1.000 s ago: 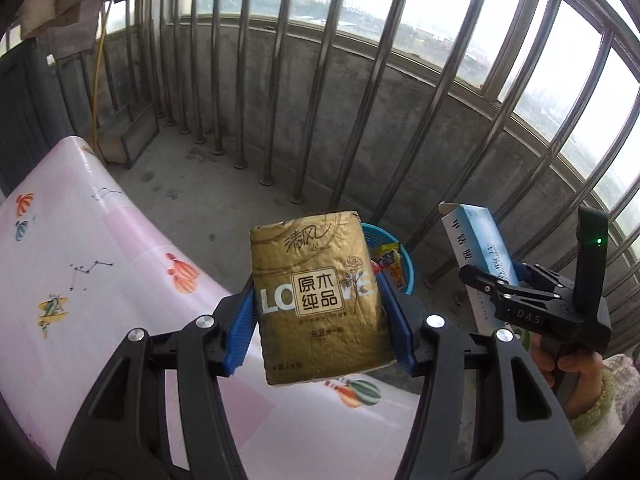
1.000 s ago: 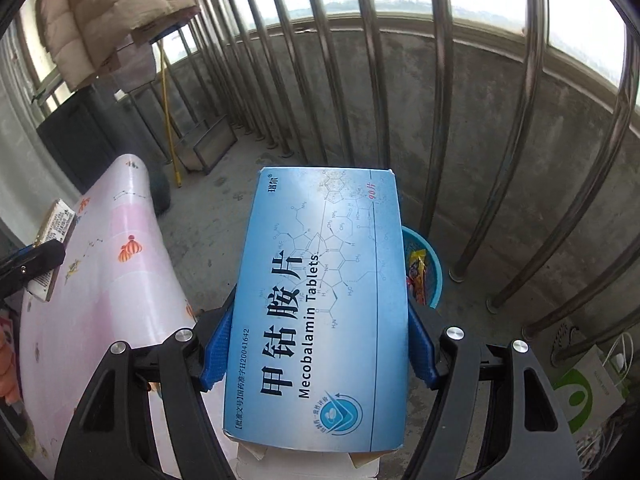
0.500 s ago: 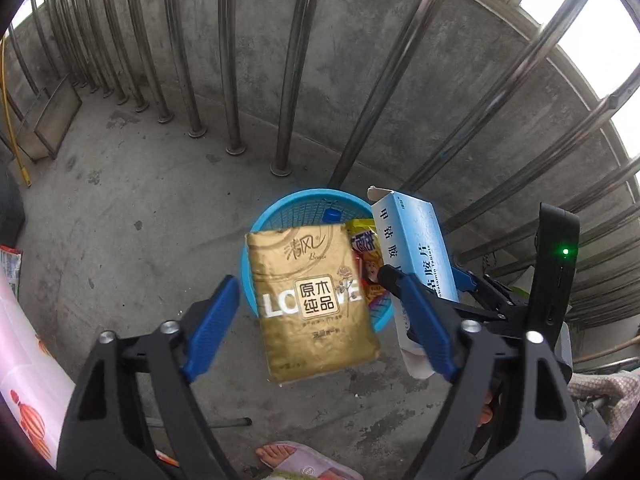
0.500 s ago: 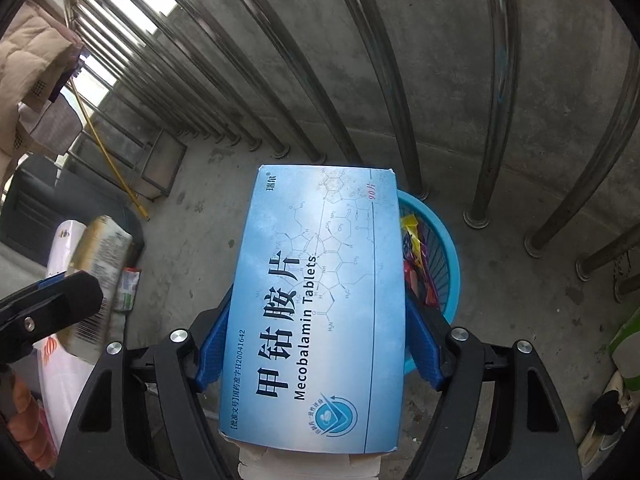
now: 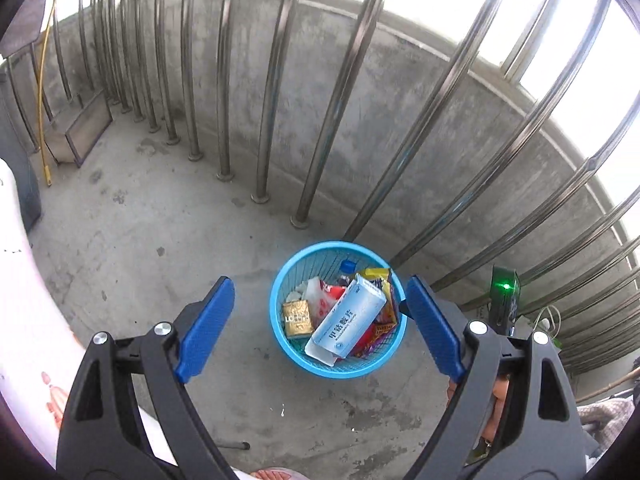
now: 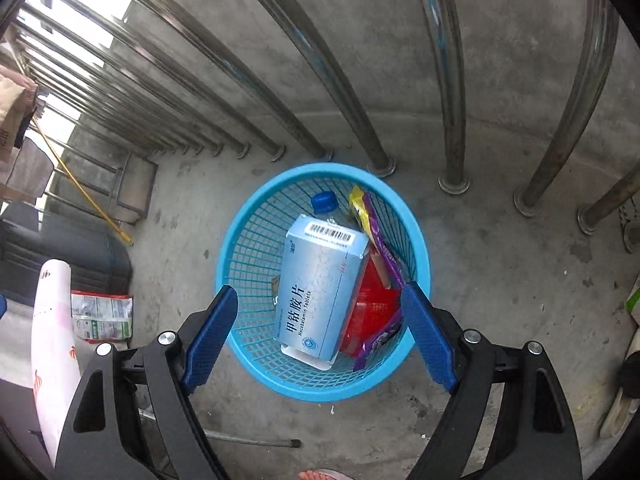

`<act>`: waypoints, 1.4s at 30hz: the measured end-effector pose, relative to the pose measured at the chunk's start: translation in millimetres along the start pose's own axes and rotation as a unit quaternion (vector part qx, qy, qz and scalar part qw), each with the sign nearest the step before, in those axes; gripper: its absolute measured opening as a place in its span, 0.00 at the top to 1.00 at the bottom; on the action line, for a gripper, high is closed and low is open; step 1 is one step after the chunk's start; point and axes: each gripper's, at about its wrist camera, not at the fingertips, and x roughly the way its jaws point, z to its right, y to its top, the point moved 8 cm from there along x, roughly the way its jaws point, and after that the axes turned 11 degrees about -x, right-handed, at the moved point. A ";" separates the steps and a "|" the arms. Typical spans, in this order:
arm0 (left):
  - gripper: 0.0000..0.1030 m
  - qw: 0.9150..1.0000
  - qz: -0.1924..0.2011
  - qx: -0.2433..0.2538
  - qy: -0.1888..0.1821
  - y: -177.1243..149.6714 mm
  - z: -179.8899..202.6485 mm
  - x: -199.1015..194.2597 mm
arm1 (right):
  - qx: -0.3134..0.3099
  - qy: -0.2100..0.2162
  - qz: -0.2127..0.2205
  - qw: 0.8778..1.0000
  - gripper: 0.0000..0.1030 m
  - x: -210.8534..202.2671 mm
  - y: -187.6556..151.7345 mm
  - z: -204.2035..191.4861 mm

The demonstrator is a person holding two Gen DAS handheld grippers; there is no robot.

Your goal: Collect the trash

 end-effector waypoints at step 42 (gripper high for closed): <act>0.08 0.876 0.232 -0.266 0.329 -303.5 -193.7 -406.8 | -0.442 0.028 0.185 0.877 0.06 -330.5 -198.3 -318.6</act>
